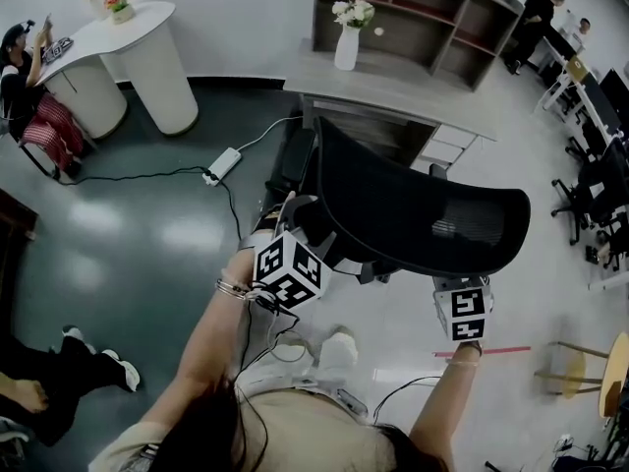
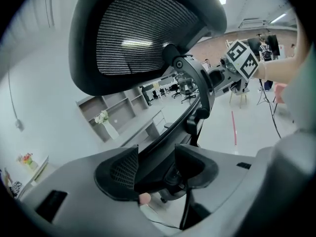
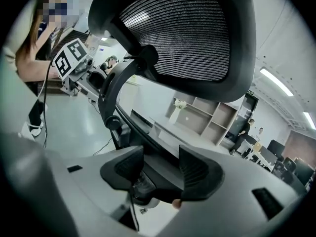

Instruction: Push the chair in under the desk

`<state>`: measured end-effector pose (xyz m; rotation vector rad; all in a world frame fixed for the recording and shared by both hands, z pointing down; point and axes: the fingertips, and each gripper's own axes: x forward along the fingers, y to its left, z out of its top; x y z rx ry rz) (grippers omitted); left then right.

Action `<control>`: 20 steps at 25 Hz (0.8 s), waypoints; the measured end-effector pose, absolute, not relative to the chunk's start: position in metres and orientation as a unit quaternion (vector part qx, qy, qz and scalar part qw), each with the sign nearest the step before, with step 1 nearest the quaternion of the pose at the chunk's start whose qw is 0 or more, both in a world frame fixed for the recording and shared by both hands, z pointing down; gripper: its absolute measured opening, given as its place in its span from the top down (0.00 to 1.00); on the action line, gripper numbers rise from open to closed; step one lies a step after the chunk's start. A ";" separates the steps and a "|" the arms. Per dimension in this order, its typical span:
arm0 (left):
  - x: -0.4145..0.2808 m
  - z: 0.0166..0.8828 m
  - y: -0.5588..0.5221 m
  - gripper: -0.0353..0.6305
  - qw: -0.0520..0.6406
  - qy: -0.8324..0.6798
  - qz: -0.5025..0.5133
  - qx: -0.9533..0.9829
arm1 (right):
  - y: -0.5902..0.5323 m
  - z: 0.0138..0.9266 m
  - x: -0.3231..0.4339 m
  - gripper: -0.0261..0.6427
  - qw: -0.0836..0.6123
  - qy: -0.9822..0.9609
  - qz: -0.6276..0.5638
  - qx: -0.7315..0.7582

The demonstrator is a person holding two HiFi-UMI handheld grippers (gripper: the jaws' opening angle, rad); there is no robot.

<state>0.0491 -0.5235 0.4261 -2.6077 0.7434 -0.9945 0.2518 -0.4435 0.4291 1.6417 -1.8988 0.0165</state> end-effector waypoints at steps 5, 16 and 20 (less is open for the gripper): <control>0.061 0.424 -0.540 0.61 0.112 0.270 -0.336 -0.895 | -0.459 0.428 0.263 0.64 0.303 -0.726 -0.004 0.618; 0.086 0.423 -0.569 0.61 0.086 0.289 -0.350 -0.887 | -0.494 0.426 0.291 0.64 0.304 -0.738 -0.016 0.602; 0.094 0.424 -0.581 0.61 0.078 0.291 -0.354 -0.885 | -0.507 0.426 0.299 0.64 0.304 -0.740 -0.019 0.600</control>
